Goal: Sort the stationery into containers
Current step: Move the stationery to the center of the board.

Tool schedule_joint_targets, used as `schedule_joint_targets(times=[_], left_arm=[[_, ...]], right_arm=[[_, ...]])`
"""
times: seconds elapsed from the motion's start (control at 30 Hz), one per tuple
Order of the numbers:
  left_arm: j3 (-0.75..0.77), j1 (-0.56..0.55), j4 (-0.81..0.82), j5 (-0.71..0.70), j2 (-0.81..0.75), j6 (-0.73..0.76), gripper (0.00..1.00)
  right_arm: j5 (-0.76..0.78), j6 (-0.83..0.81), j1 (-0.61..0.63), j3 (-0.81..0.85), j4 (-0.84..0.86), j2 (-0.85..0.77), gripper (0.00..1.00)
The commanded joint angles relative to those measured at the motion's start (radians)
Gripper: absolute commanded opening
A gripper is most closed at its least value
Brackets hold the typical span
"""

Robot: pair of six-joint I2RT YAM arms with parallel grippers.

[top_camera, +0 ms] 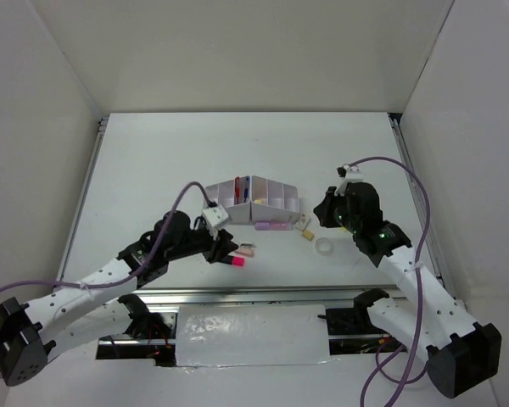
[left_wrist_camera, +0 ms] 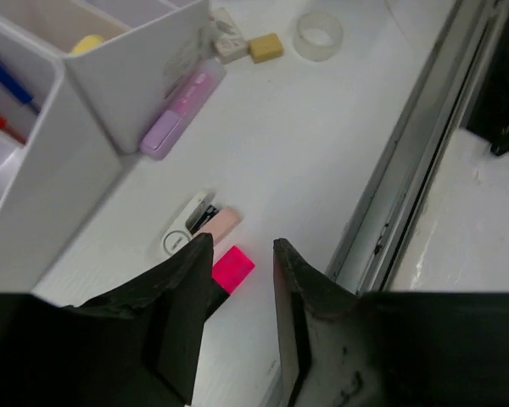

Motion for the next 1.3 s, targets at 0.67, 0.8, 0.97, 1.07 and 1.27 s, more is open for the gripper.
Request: schedule_joint_targets(times=[0.67,0.8,0.97,1.07,1.27], left_arm=[[0.152,-0.208,0.208,-0.04,0.385,0.398,0.85],[0.205,-0.182,0.211,0.039,0.473,0.401,0.92],[0.245,-0.175,0.3,-0.096,0.589,0.328,0.96],[0.226,-0.174,0.378,-0.193,0.592,0.212,0.96],[0.19,-0.278,0.392,-0.492,0.577,-0.038,0.98]], right_arm=[[-0.032,-0.04,-0.223,0.084,-0.051,-0.057,0.0],[-0.026,-0.038,-0.231,0.092,-0.054,-0.057,0.0],[-0.026,-0.031,-0.235,0.104,-0.055,-0.044,0.0],[-0.023,-0.035,-0.237,0.12,-0.061,-0.033,0.0],[-0.006,-0.051,-0.24,0.14,-0.069,-0.021,0.0]])
